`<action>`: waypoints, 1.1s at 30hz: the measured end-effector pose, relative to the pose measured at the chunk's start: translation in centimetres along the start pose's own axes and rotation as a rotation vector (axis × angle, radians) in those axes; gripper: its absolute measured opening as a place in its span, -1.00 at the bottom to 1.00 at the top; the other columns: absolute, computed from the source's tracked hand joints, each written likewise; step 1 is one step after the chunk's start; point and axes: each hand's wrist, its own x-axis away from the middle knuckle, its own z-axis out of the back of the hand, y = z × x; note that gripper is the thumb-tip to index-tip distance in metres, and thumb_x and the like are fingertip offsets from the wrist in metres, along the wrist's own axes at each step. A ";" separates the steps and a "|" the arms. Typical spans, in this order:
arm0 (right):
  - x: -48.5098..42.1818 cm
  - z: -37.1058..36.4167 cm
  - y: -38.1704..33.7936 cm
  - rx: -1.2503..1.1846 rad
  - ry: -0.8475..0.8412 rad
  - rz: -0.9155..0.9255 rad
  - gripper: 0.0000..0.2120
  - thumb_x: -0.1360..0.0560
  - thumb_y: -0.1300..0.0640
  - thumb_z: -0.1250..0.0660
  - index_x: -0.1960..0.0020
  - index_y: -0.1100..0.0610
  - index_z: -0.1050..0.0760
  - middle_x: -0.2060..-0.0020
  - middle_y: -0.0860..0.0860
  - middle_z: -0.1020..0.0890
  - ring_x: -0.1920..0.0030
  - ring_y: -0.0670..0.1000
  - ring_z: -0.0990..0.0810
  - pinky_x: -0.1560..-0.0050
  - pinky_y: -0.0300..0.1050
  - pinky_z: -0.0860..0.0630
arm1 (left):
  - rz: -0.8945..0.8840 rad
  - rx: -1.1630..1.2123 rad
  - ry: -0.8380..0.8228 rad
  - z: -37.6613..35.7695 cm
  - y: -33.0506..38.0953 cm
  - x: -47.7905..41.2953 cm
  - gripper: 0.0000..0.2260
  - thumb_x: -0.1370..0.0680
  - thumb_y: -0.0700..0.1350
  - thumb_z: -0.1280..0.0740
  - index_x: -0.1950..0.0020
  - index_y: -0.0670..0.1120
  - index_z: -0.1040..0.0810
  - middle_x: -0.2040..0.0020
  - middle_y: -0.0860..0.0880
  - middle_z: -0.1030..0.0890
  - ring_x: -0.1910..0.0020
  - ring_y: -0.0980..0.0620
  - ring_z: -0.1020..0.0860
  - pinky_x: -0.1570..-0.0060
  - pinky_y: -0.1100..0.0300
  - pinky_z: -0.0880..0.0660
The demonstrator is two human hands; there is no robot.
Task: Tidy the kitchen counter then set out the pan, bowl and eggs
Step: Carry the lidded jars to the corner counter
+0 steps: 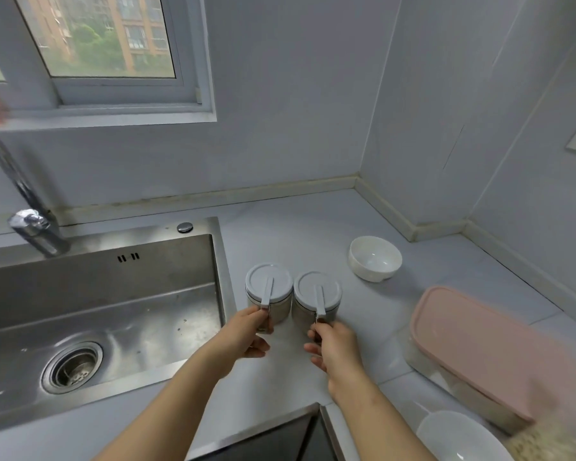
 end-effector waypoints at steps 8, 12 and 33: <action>1.8 1.1 0.9 0.036 -0.095 0.020 -0.83 -0.51 0.33 -0.15 0.23 0.17 -0.38 0.37 0.06 -0.44 0.40 -0.02 -0.41 0.38 -0.22 -0.31 | -0.012 0.007 0.014 -0.7 -1.5 2.9 -0.78 -0.62 -0.08 -0.11 0.11 -0.10 -0.49 0.13 -0.05 -0.54 0.40 0.05 -0.51 0.20 0.18 -0.52; 3.5 1.2 1.7 -0.027 -0.144 -0.010 -0.83 -0.52 0.18 -0.22 0.26 0.13 -0.39 0.39 0.03 -0.43 0.42 -0.03 -0.36 0.37 -0.19 -0.27 | 0.014 0.100 -0.038 -0.3 -2.7 4.0 -0.83 -0.59 -0.14 -0.16 0.05 -0.12 -0.53 0.10 -0.07 -0.56 0.19 0.02 -0.62 0.15 0.14 -0.53; 14.0 -1.0 6.7 -0.208 0.357 -0.107 -0.66 -0.53 -0.06 -0.18 0.36 0.04 -0.24 0.42 -0.04 -0.26 0.47 -0.04 -0.18 0.47 -0.21 -0.15 | -0.114 -0.037 -0.136 2.0 -4.7 8.7 -0.61 -0.57 0.15 -0.19 0.22 -0.16 -0.46 0.28 -0.11 -0.56 0.29 -0.05 -0.56 0.13 0.08 -0.53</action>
